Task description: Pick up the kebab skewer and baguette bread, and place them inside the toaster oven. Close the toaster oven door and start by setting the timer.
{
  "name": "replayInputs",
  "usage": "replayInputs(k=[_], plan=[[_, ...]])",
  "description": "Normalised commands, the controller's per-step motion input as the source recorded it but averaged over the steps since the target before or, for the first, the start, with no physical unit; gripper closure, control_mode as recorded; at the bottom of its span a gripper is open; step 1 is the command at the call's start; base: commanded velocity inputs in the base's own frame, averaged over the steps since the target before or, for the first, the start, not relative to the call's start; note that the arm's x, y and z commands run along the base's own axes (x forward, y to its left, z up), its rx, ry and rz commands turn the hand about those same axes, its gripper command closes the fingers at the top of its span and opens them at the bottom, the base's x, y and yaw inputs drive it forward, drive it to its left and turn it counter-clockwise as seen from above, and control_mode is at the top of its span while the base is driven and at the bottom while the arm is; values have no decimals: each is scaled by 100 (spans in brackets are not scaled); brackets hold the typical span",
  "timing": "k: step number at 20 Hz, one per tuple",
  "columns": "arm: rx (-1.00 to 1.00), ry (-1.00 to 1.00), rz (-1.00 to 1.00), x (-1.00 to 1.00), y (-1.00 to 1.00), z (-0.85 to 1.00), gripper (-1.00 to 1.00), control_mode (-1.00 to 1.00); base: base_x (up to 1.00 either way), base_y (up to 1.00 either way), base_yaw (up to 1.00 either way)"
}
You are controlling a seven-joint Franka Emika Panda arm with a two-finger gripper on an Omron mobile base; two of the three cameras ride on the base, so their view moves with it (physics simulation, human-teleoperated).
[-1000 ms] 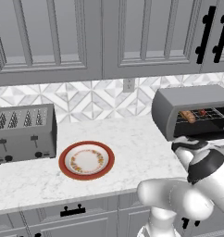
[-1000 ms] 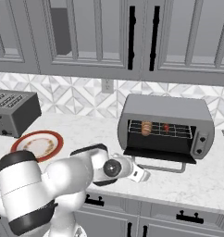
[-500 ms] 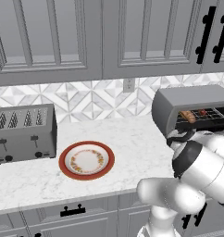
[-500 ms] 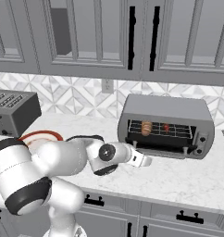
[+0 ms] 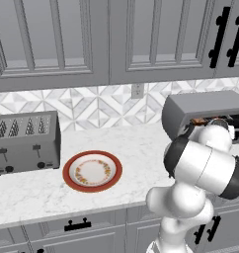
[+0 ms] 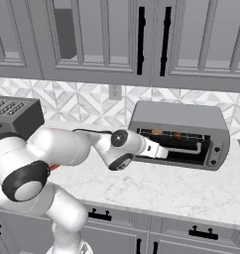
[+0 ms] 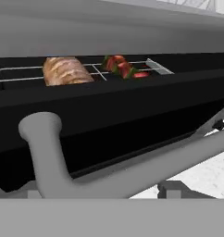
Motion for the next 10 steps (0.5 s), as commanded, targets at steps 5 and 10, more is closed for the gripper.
replayInputs(k=[5, 10], plan=[[-1, 17, 7, 32, -35, 63, -100, -100, 0, 0, 0], [0, 18, 4, 25, -12, 18, -100, -100, 0, 0, 0]])
